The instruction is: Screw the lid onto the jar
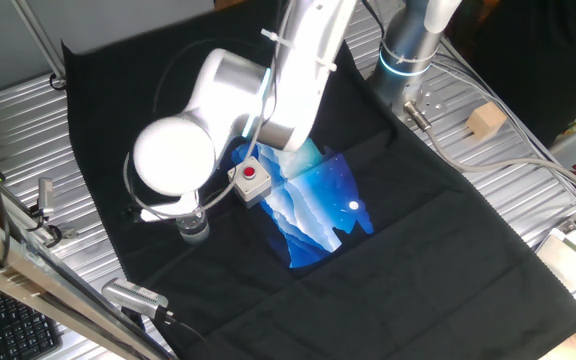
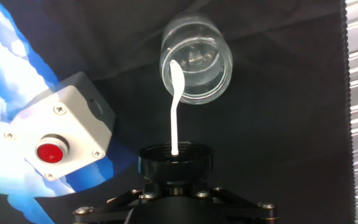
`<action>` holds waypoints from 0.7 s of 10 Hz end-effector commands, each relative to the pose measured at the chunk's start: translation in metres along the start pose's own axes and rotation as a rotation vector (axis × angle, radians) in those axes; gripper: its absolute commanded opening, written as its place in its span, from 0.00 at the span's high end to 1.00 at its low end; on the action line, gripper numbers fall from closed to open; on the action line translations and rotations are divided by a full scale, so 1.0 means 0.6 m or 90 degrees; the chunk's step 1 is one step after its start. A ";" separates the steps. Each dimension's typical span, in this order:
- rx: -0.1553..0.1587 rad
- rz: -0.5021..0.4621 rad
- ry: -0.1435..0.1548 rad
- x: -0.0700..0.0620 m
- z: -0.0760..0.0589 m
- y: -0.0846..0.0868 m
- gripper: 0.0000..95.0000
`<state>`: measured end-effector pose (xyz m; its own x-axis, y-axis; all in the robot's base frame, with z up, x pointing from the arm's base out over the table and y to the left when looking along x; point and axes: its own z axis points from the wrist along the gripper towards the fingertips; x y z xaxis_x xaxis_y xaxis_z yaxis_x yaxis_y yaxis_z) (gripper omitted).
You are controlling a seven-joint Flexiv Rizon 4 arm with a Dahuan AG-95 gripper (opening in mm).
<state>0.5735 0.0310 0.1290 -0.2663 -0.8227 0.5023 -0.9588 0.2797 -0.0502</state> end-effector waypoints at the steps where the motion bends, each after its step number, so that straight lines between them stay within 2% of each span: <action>1: -0.001 0.001 0.006 -0.002 -0.001 0.000 1.00; 4: -0.001 0.003 0.014 -0.005 -0.001 -0.001 1.00; 6: 0.002 0.002 0.025 -0.006 -0.001 -0.002 1.00; 7: 0.005 0.000 0.037 -0.007 -0.001 -0.002 1.00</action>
<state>0.5753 0.0344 0.1272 -0.2609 -0.7923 0.5515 -0.9597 0.2748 -0.0591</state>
